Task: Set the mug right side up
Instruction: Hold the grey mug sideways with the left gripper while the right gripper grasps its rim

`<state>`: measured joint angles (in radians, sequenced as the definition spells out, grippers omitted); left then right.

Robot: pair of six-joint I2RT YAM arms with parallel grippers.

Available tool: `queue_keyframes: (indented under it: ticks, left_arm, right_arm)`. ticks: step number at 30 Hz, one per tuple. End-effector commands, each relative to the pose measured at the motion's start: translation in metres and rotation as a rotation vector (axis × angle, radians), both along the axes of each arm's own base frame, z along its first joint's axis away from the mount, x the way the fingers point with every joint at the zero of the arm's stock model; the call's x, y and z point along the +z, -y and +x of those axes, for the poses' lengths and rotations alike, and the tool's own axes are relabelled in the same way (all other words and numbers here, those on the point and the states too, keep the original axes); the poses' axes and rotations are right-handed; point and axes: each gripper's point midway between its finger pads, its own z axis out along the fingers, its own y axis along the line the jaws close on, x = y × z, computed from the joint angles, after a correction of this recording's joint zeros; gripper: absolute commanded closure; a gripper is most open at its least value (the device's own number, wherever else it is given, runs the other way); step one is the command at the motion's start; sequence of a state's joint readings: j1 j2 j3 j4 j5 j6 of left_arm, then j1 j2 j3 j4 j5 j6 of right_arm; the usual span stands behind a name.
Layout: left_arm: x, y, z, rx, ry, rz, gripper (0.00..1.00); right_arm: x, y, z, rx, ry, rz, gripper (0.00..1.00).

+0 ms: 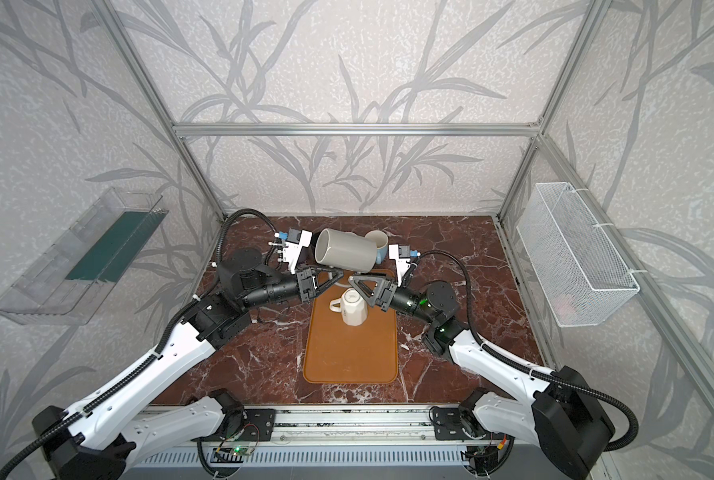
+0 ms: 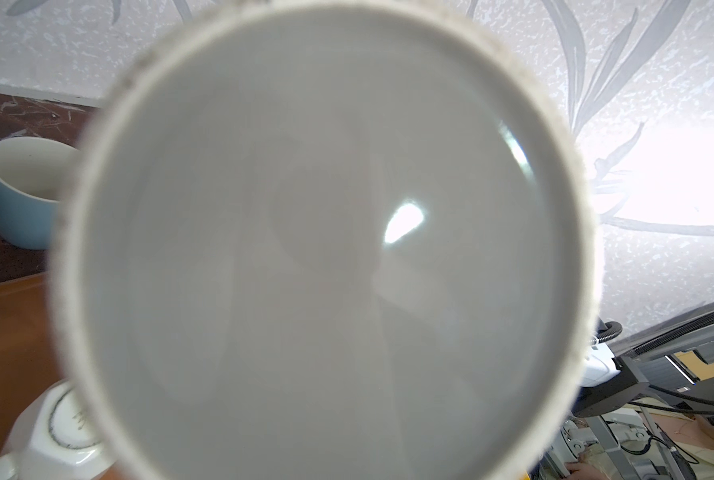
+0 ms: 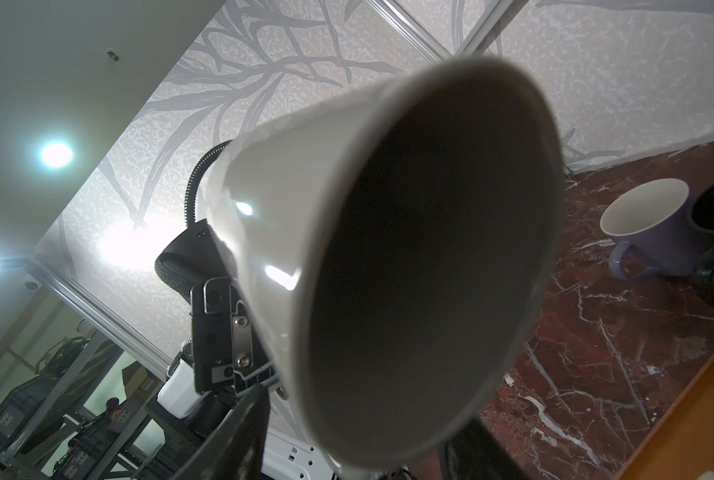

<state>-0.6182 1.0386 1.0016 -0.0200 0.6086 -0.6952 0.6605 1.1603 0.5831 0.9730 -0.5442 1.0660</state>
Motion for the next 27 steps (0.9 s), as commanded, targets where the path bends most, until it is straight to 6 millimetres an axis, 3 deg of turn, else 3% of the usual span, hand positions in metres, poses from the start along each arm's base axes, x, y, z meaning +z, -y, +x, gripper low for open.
queue_keyframes:
  ticks: [1,15,27]
  left_arm:
    - [0.055,-0.004,-0.012,-0.038,0.163,-0.143,1.00]
    - [0.058,-0.005,-0.017,-0.059,0.162,-0.195,1.00]
    - [0.056,-0.005,-0.019,-0.074,0.154,-0.213,1.00]
  right_arm:
    - [0.037,0.002,-0.010,0.035,0.087,0.102,0.42]
    - [0.057,0.006,-0.014,0.070,0.111,0.212,0.63]
    - [0.065,0.008,-0.011,0.081,0.105,0.280,0.72]
